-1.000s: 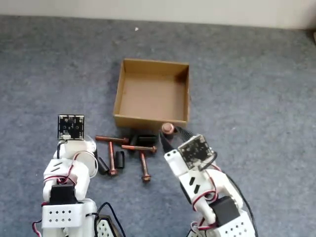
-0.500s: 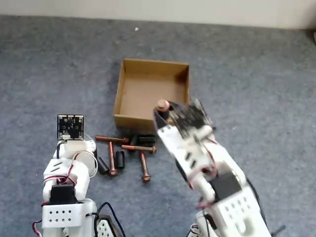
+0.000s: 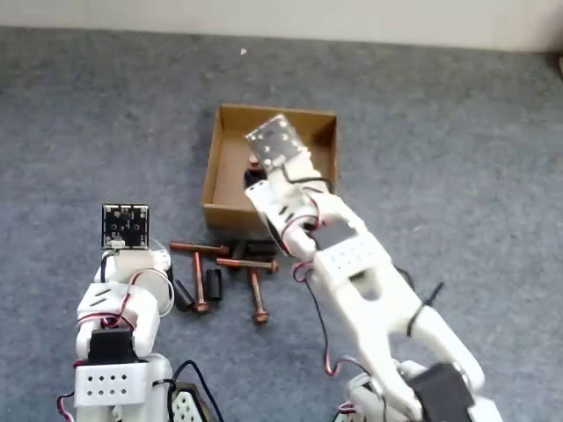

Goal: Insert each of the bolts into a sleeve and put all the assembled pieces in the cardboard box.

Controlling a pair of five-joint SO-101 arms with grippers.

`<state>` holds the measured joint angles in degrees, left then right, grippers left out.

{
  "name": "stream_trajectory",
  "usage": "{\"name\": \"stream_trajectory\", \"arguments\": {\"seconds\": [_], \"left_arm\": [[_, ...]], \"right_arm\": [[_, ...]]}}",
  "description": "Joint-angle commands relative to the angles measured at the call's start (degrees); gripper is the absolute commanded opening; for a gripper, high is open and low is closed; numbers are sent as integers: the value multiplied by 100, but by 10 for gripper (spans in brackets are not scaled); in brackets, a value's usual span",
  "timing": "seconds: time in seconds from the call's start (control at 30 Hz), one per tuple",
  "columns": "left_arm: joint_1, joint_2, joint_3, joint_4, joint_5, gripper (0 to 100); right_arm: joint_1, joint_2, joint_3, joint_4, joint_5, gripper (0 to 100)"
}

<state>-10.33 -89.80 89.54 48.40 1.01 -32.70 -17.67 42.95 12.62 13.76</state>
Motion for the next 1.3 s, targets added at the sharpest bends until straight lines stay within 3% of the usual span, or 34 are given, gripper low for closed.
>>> {"name": "stream_trajectory", "arguments": {"seconds": [0.0, 0.1, 0.47, 0.7, 0.9, 1.03, 1.27], "left_arm": [[-66, -48, -40, -114, -62, 6], [-66, -48, -40, -114, -62, 6], [-497, -48, -92, -123, -62, 7], [-716, -48, -110, -132, -62, 7], [-752, -48, -110, -132, -62, 7], [-752, -48, -110, -132, -62, 7], [-752, -48, -110, -132, -62, 7]], "right_arm": [[136, 171, -558, -215, 35, 60], [145, 215, -699, 189, 35, 125], [110, 215, -2360, 3442, 35, 128], [-295, 215, -3187, 5666, 70, 128], [-796, 286, -2958, 5912, 149, 127], [-1209, 295, -2756, 5886, 677, 127], [-1244, 1191, -2730, 5938, 1125, 127]]}}
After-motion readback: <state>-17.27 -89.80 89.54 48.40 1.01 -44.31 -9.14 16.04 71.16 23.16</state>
